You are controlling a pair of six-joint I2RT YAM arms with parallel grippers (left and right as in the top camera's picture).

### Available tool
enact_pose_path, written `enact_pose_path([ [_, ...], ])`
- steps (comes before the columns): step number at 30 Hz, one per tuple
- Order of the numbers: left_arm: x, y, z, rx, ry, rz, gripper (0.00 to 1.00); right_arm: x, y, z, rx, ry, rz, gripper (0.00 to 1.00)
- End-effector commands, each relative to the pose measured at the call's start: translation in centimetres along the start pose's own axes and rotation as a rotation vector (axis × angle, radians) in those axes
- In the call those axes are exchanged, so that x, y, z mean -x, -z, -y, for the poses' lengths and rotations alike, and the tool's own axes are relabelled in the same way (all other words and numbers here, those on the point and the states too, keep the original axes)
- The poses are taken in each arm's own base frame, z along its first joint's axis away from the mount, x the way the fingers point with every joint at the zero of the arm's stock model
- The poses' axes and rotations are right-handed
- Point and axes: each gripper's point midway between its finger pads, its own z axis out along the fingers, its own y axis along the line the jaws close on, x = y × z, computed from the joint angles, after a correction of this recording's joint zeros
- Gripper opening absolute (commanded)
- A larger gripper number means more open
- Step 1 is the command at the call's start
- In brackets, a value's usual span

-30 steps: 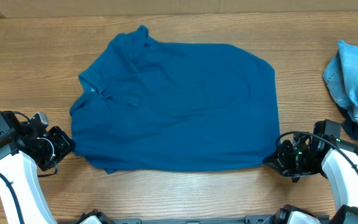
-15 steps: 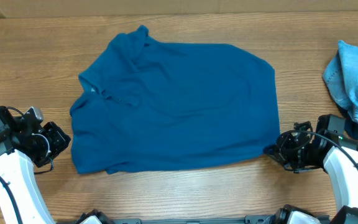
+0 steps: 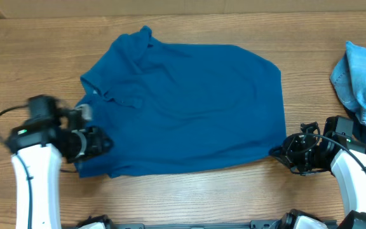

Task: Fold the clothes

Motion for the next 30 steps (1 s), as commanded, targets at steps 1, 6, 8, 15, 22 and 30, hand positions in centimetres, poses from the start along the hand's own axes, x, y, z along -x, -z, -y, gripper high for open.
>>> enact_pose_path([
  [1,-0.7,-1.0,3.2,0.060,-0.259,-0.036,0.53,0.8,0.7,-0.9,0.018,0.038,0.034,0.04],
  [6,-1.5,-2.4,3.5,0.300,-0.378,-0.057,0.56,0.8,0.7,-0.9,0.018,0.037,0.033,0.04],
  [8,-1.4,-2.9,2.9,0.443,-0.406,-0.052,0.57,0.8,0.7,-0.9,0.018,0.037,0.033,0.04],
  [15,-1.7,-5.4,0.7,0.714,-0.447,-0.150,0.47,0.7,0.7,-0.9,0.017,0.035,0.030,0.04],
  [22,-2.8,-8.0,1.6,0.737,-0.551,-0.234,0.43,0.7,0.7,-0.9,0.017,0.036,0.031,0.04],
  [30,-4.7,-9.3,5.3,0.695,-0.964,-0.286,0.70,0.7,0.7,-0.9,0.017,0.036,0.031,0.04],
])
